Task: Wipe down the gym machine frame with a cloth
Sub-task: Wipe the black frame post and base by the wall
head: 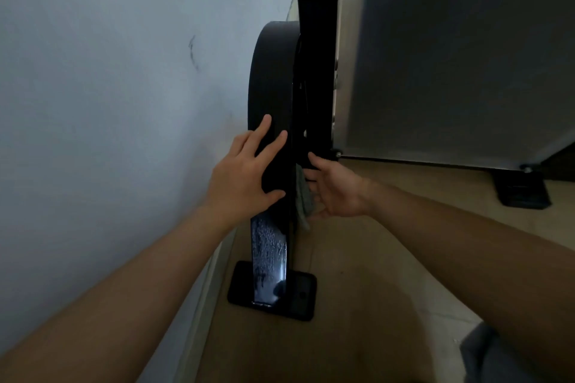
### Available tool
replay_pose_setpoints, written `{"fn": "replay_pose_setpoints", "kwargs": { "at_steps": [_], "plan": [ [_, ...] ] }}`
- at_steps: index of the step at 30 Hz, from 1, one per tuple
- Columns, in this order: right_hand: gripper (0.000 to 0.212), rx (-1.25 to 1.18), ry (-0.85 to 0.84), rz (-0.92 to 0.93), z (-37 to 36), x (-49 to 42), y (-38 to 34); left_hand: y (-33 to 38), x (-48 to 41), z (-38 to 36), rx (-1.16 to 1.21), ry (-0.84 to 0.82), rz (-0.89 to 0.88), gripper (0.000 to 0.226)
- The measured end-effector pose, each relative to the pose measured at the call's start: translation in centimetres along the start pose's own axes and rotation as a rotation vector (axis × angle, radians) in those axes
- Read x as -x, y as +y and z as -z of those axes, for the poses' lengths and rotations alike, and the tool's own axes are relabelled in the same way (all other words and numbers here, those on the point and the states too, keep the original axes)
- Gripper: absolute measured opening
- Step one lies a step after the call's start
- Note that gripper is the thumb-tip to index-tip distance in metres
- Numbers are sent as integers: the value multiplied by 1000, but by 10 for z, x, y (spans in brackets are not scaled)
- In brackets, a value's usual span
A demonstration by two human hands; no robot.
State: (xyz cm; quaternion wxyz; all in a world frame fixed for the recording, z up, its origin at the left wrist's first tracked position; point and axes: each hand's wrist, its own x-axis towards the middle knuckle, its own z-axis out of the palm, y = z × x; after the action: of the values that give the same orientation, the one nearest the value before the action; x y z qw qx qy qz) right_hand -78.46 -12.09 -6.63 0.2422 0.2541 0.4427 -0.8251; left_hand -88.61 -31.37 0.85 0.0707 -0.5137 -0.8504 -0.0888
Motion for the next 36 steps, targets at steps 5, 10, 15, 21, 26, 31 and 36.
{"fn": "replay_pose_setpoints", "kwargs": {
  "at_steps": [5,10,15,21,26,31,36],
  "plan": [
    [72,33,-4,-68,0,-3,17,0,0,0,-6,10,-5,112],
    [74,-5,21,14,0,-5,-5,4,0,-3,-20,27,4,113],
    [72,-51,26,93,0,-8,-18,4,1,-5,-57,10,-14,123],
    [72,35,-41,-9,5,-10,7,7,1,-7,-81,9,-7,122],
    [69,47,-64,-93,11,-9,28,7,0,-7,-79,20,0,122],
    [75,74,-42,-137,13,-11,39,8,1,-7,-81,27,8,123],
    [72,23,1,-56,9,-12,22,8,1,-9,-94,28,6,121]
  ]
}}
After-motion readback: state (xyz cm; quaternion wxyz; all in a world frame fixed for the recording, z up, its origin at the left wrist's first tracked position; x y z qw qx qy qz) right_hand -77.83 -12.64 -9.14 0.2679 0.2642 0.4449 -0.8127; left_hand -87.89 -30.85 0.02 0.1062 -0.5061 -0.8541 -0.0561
